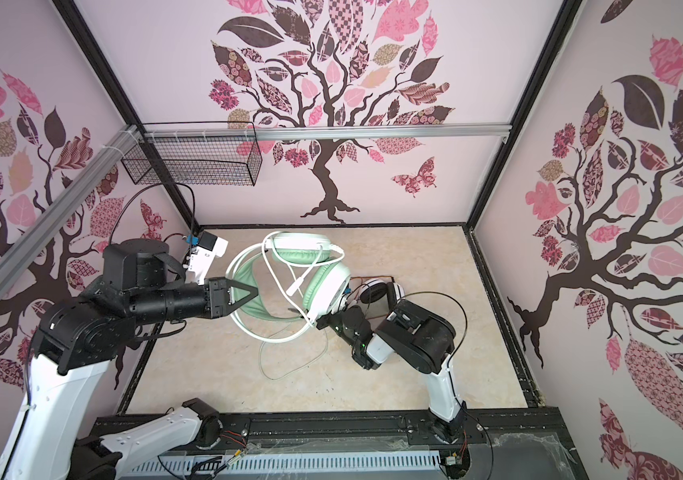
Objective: Wrap the headphones
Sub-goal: 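Lower the right gripper to grasp the cable near the white headset, then pull the mint-green cable toward the robot with the right gripper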
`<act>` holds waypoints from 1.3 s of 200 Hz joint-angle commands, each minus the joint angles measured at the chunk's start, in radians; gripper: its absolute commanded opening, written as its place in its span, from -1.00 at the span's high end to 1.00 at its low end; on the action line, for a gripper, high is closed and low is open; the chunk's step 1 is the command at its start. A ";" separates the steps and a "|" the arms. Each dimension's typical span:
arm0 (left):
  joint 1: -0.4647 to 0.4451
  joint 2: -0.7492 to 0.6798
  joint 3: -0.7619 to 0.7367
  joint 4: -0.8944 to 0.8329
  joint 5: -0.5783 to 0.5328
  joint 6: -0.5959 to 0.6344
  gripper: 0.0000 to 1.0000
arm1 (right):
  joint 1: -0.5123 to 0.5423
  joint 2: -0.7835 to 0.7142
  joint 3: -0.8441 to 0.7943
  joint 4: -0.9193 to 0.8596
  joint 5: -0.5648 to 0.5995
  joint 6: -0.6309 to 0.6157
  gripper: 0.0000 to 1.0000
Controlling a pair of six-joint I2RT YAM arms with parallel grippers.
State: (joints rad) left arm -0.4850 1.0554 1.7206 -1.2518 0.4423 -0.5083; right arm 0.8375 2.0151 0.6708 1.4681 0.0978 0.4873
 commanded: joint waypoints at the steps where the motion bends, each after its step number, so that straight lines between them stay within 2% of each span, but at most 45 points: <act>1: -0.001 -0.007 0.060 0.079 0.030 -0.006 1.00 | 0.007 0.080 0.074 0.061 0.057 0.012 -0.32; 18: -0.001 -0.006 0.061 0.077 0.030 -0.009 1.00 | 0.007 0.107 0.110 0.054 0.050 0.005 -0.06; 44: -0.001 -0.003 0.068 0.076 0.023 -0.006 1.00 | 0.007 0.123 0.119 0.050 0.024 0.009 0.71; 57: -0.001 0.002 0.079 0.068 0.004 -0.002 1.00 | 0.011 0.115 0.101 0.049 0.005 0.016 1.00; 95: 0.002 0.027 0.101 0.056 -0.095 0.017 1.00 | 0.046 -0.004 -0.035 -0.023 -0.086 -0.013 1.00; 134: 0.003 0.079 0.149 0.022 -0.199 0.059 1.00 | 0.118 -0.268 -0.182 -0.353 -0.097 -0.085 1.00; 165: 0.007 0.092 0.161 -0.004 -0.276 0.093 1.00 | 0.134 -0.478 -0.202 -0.714 -0.082 -0.101 1.00; 195: 0.029 0.091 0.134 0.012 -0.395 0.113 1.00 | 0.186 -0.630 -0.199 -0.956 -0.058 -0.163 1.00; 224: 0.135 0.084 0.105 0.058 -0.335 0.093 1.00 | 0.235 -0.704 -0.195 -1.117 -0.052 -0.178 1.00; 260: 0.150 0.106 0.139 0.063 -0.339 0.092 1.00 | 0.275 -0.735 -0.219 -1.194 -0.054 -0.179 1.00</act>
State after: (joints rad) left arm -0.3386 1.1637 1.8244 -1.2991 0.0834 -0.4015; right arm 1.0912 1.3228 0.4694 0.4110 0.0307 0.3279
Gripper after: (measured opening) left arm 0.067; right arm 0.063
